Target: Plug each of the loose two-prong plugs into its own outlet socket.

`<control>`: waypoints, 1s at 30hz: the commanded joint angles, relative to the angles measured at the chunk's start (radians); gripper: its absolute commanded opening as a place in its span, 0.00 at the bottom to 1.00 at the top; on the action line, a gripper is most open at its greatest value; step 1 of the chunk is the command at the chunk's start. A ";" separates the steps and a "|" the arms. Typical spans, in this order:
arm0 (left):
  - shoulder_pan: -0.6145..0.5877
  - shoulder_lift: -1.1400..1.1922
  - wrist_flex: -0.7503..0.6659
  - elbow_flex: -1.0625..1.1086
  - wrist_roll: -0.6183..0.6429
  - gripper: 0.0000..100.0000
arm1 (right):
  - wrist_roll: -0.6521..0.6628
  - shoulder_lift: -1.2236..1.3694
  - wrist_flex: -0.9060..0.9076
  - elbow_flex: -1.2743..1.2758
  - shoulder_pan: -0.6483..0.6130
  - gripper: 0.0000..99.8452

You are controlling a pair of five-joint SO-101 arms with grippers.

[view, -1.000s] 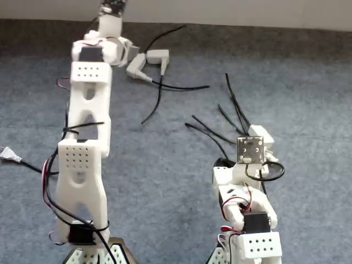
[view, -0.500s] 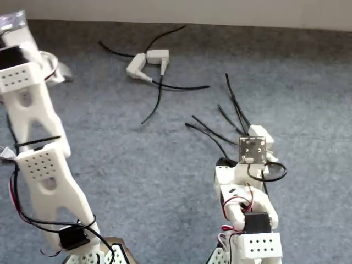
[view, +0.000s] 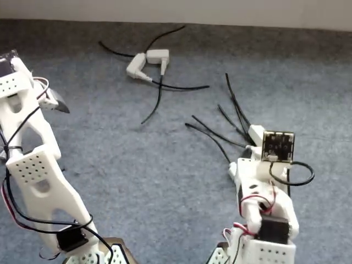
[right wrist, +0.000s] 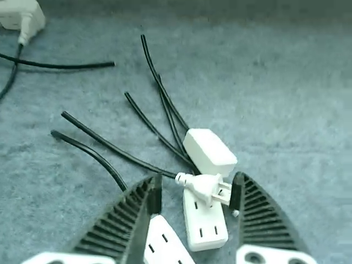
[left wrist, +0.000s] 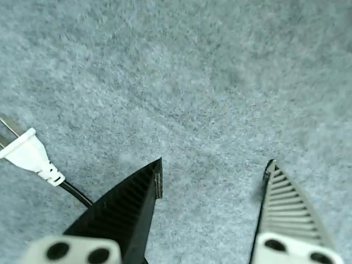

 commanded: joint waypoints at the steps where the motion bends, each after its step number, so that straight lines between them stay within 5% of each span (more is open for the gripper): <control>1: 0.013 -0.067 0.011 0.024 0.009 0.29 | 0.069 0.097 0.120 -0.277 0.010 0.21; 8: 0.008 -0.067 0.011 0.124 0.009 0.29 | 0.075 0.756 0.430 -0.731 -0.001 0.21; 14: -0.041 -0.065 0.011 0.148 0.006 0.29 | 0.149 1.211 0.736 -1.059 -0.245 0.21; 21: -0.070 -0.061 0.011 0.148 0.005 0.29 | 0.256 1.400 0.693 -1.064 -0.303 0.21; 30: -0.068 -0.061 0.011 0.148 0.008 0.29 | 0.563 1.529 0.567 -1.033 -0.153 0.21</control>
